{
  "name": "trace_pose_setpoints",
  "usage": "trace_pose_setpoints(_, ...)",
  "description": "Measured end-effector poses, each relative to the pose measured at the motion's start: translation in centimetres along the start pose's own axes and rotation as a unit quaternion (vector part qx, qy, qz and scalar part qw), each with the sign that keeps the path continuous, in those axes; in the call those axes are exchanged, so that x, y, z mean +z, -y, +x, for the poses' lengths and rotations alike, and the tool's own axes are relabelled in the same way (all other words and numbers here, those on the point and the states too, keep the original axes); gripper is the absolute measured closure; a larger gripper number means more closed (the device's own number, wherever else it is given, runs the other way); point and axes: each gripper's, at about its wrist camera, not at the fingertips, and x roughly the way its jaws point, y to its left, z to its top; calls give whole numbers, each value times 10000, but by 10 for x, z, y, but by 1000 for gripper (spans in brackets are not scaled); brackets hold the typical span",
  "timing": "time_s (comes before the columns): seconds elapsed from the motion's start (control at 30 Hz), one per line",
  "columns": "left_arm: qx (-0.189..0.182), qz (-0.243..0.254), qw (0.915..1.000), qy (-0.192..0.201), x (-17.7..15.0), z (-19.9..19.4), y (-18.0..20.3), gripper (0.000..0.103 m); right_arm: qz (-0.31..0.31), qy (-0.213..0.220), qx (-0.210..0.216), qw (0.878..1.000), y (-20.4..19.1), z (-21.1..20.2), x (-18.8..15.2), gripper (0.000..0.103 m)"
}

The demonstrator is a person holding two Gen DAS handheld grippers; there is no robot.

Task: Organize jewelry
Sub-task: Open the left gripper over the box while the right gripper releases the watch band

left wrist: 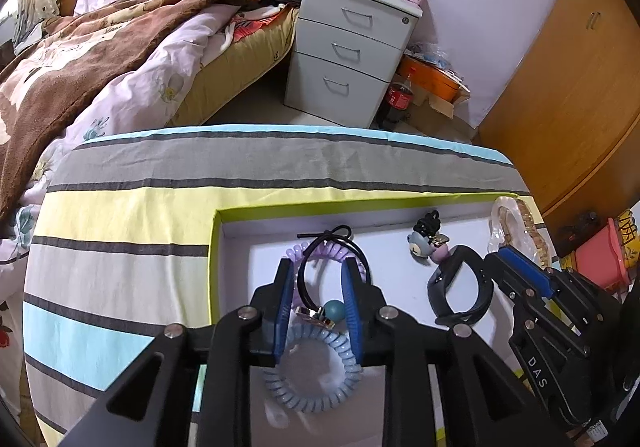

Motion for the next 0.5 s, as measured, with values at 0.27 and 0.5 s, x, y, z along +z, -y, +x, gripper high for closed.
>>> trace_pose_setpoints(0.27, 30, 37, 9999, 146, -7, -20, 6, 69, 88, 147, 48, 9998, 2, -17, -1, 88)
trace_pose_setpoints(0.5, 102, 132, 9994, 294, -18, -41, 12, 67, 139, 268, 116, 9995, -1, -35, -5, 88)
